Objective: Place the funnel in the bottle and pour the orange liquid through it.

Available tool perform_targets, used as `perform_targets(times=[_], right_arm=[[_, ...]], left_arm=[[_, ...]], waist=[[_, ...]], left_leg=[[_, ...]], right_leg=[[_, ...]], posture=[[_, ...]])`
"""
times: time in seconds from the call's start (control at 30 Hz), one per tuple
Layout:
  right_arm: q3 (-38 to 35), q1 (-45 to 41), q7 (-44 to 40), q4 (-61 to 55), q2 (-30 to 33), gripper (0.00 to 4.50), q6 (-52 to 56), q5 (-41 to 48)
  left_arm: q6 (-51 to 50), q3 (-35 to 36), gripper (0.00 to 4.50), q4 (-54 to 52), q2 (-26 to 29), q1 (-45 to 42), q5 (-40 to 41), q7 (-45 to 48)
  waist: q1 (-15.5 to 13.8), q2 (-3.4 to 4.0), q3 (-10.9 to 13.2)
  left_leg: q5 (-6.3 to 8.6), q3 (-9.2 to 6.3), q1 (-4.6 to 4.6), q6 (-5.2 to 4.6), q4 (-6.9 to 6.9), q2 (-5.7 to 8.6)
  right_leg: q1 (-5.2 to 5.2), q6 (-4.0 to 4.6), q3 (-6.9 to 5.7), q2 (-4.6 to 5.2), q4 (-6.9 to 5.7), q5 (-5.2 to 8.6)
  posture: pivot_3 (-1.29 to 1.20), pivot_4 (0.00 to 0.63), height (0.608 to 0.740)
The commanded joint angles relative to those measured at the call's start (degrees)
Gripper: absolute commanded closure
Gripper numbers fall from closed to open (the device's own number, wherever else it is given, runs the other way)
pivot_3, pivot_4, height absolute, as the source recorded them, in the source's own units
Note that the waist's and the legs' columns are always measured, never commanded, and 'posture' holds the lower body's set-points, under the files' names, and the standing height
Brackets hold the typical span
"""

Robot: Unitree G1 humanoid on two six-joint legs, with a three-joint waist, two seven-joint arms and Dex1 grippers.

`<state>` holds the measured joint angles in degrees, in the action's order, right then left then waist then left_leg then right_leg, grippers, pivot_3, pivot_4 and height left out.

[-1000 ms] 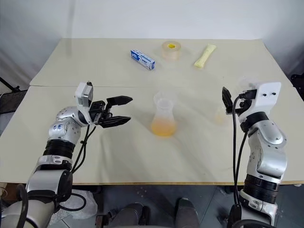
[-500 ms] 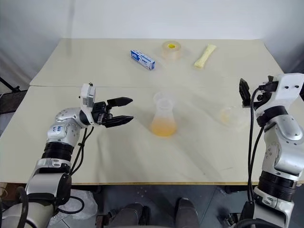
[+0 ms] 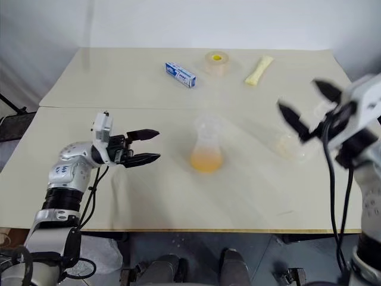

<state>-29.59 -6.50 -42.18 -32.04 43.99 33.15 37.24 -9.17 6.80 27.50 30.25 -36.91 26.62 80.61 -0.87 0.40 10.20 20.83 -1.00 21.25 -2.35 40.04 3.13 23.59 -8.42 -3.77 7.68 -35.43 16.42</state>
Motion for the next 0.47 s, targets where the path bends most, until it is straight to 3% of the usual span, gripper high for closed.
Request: perform_targets(times=[0.03,0.27,0.47], right_arm=[[-2.38,9.14,-7.23,-5.08,1.07,0.01,-2.86,1.27],[-0.76,22.81,-11.81,-1.30,-2.29,0.01,-13.27,-5.31],[1.47,23.80,-10.77,0.38,-3.48,0.01,-16.59,-7.34]], left_arm=[[3.01,0.48,0.00,-1.19,2.02,1.02,-0.76,1.24],[6.01,0.86,0.00,-0.66,4.32,3.98,-1.86,1.31],[6.47,1.60,0.00,-1.53,4.56,4.61,-0.74,0.98]], waist=[[-0.42,-0.01,0.00],[-0.51,-0.02,-0.01],[-0.48,-0.03,0.00]], left_leg=[[0.00,0.03,-0.01,-0.01,0.04,0.00],[-0.01,0.05,-0.10,-0.05,0.04,0.01],[0.00,0.05,-0.12,-0.04,0.03,-0.01]], right_leg=[[-0.04,-0.02,0.01,0.00,0.02,-0.01],[-0.17,-0.06,0.06,-0.01,0.16,-0.03],[-0.14,-0.06,0.06,-0.01,0.13,-0.03]], posture=[[0.00,0.150,0.740],[0.00,0.150,0.740],[0.00,0.150,0.740]])
